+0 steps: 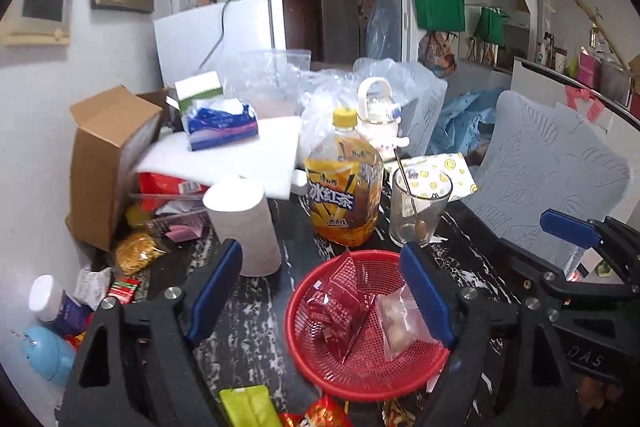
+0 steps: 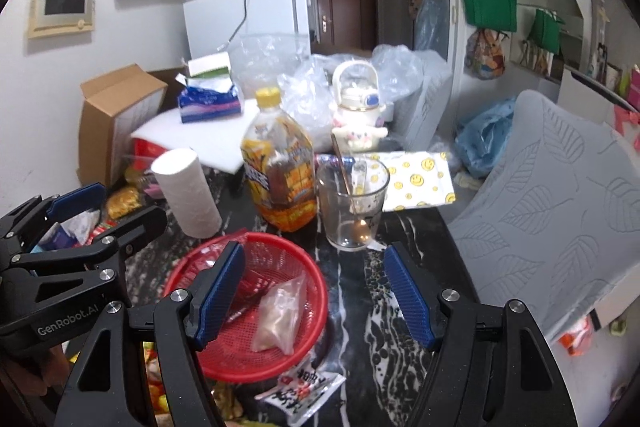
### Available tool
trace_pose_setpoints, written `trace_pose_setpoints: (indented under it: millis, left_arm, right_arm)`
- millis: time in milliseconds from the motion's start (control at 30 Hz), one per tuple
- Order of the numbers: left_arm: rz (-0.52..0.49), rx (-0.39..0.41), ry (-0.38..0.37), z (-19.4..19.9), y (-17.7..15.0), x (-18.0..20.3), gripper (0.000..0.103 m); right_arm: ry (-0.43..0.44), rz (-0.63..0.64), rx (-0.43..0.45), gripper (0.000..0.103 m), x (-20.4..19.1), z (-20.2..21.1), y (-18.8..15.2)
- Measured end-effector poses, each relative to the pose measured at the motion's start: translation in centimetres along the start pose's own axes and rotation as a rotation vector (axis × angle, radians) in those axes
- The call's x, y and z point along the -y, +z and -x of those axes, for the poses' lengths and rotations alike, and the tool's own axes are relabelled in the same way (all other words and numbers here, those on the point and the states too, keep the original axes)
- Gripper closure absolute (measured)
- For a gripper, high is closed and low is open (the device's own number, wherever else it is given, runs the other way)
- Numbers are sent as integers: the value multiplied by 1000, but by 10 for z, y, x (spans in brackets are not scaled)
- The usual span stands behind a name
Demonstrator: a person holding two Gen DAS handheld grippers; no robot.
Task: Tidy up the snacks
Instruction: 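Open the right tool over the red basket while the left tool releases the red chip bag, then withdraw both open tools from the red basket toward the remaining snacks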
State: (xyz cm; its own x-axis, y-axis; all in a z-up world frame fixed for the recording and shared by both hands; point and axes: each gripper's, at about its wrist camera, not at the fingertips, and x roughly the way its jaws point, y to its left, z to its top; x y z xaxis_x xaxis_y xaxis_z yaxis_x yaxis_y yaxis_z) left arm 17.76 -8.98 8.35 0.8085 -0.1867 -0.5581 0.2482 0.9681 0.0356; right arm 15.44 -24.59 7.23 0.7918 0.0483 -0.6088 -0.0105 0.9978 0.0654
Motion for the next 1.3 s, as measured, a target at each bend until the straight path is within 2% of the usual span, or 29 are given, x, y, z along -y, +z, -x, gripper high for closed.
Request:
trace_pose_setpoints:
  millis: [267, 633, 1033, 1300]
  left_arm:
    - [11, 41, 30, 50, -7, -6, 22]
    - [39, 52, 20, 106, -36, -14, 22]
    - [60, 28, 30, 150, -92, -24, 22]
    - [65, -3, -1, 165, -128, -30, 22]
  right_arm:
    - [4, 19, 55, 30, -14, 45, -5]
    - [8, 36, 109, 28, -33, 97, -24]
    - [61, 30, 54, 27, -56, 122, -74]
    - [88, 21, -6, 27, -70, 128, -111]
